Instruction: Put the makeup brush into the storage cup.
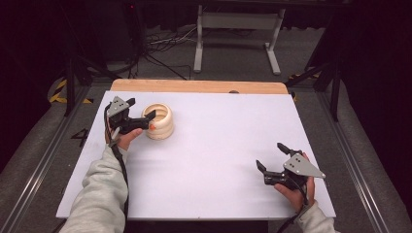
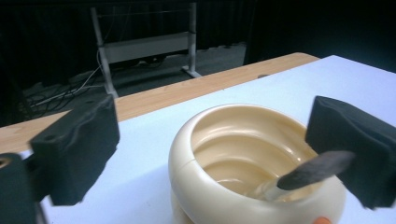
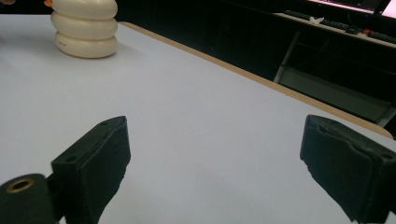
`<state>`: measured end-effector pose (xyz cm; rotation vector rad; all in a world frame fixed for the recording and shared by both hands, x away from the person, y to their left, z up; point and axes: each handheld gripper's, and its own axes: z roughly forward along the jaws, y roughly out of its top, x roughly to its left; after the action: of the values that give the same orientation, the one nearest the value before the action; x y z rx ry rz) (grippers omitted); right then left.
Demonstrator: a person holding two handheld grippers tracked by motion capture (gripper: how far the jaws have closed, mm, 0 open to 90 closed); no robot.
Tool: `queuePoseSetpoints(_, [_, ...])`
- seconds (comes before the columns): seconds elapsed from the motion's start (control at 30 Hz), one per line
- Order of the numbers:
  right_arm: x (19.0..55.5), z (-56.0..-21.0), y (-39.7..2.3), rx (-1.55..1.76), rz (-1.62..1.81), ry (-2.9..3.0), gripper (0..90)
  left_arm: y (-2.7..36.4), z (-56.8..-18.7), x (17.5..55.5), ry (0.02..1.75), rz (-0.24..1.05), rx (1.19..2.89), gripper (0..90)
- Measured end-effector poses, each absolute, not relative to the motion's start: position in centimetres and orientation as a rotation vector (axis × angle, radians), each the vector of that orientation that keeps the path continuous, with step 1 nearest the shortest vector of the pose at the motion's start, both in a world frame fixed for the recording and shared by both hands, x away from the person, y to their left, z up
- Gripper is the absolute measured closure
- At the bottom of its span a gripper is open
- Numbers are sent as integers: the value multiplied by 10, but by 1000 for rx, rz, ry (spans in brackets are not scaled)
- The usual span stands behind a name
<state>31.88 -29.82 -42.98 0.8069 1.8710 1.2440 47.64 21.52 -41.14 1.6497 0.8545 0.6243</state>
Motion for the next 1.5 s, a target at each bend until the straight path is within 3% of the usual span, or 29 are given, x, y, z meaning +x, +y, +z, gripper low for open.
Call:
queuePoseSetpoints(0.7, [319, -430, -298, 809, 1243, 1872, 91, 219, -397, 454, 749, 709, 1705, 23])
queuePoseSetpoints(1.5, [318, -429, -297, 802, 1244, 1873, 91, 218, -382, 427, 670, 718, 1732, 35])
